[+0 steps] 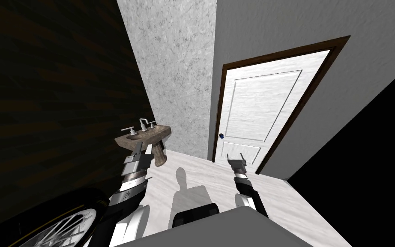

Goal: Pull the door open

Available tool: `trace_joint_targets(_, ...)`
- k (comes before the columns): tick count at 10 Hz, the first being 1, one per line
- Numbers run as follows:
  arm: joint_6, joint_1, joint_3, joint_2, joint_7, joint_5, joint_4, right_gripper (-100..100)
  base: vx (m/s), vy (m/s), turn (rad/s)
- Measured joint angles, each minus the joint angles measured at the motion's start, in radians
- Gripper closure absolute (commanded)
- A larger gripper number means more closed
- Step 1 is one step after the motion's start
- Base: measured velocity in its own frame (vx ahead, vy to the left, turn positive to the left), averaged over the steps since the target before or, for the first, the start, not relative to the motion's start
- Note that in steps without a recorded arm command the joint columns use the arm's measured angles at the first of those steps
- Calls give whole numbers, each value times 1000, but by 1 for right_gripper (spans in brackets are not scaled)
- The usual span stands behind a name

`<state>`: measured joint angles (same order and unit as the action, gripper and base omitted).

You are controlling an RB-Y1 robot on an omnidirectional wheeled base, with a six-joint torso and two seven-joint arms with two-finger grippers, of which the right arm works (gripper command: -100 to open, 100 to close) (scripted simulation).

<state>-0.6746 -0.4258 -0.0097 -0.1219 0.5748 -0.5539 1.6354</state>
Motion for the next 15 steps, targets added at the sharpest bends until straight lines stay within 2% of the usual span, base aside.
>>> trace_joint_targets(1, -11, -8, 2, -5, 21, -16, -15, -100, 70, -58, 157)
trace_joint_targets(5, -54, 13, -4, -21, 104, -86, -112, -100, 78, -61, 175)
trace_joint_targets(7, -64, 5, -5, -21, 136, -119, -130, -100, 59, -73, 107)
trace_joint_targets(9, -76, 16, -8, -28, 160, -139, -162, -100, 54, -39, 128)
trace_joint_targets(10, -89, 31, -9, -33, 180, -154, -199, -100, 69, -56, 201)
trace_joint_targets(13, -115, 31, -13, -46, 239, -203, -252, -100, 69, -83, 151)
trace_joint_targets(15, -135, 43, -15, -52, 276, -234, -298, -100, 71, -71, 151)
